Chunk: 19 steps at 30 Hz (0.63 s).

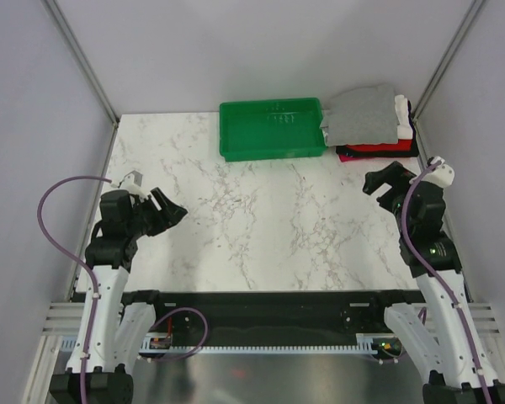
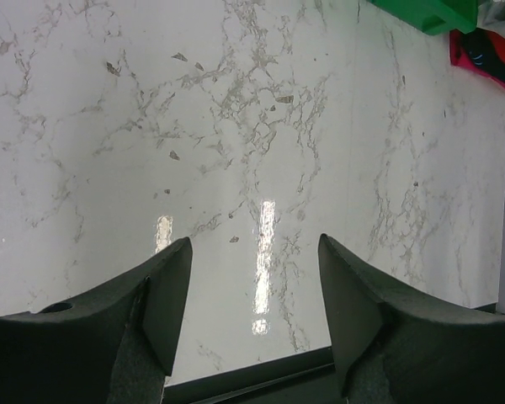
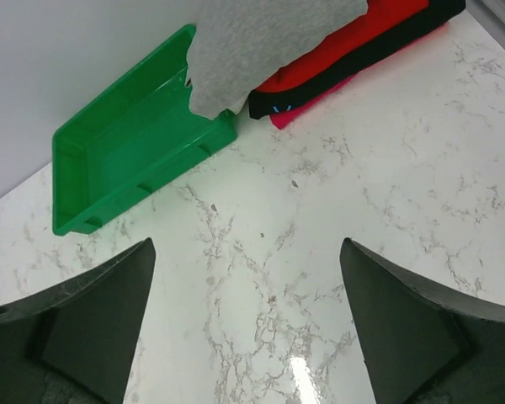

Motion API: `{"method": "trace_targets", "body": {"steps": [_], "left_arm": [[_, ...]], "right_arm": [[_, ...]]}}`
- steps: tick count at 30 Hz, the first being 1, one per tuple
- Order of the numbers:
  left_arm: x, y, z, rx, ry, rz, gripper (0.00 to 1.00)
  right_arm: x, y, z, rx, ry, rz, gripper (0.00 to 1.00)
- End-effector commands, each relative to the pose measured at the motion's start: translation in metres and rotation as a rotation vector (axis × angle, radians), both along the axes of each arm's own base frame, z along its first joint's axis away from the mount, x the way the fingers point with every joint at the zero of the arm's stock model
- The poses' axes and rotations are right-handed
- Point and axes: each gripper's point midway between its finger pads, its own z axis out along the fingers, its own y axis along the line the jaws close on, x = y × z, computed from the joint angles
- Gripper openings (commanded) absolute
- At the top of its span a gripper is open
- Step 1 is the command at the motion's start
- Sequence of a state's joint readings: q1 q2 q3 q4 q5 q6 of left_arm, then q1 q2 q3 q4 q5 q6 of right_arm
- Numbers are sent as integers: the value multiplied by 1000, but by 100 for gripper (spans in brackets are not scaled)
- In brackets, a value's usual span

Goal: Fold and stack the t-shirts
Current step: Reset both grippers

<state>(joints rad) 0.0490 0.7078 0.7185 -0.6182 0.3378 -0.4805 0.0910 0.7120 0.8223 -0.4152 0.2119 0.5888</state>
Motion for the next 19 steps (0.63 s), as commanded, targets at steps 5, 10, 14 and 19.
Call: {"method": "trace_targets", "body": {"steps": [5,10,14,19], "left_arm": [[3,2,11,28,-67,1,68],[2,1,13,31,-78,1,68],[2,2,11,34,-73,5,68],[2,2,13,36,-80,7,68]], "right_arm": [[-22,10,-8,35,-47,58,98],[-21,7,-13,12,-31,53,98],[-19,6,-14,14,-35,43,98],[-17,6,-10,11,-83,47,98]]}}
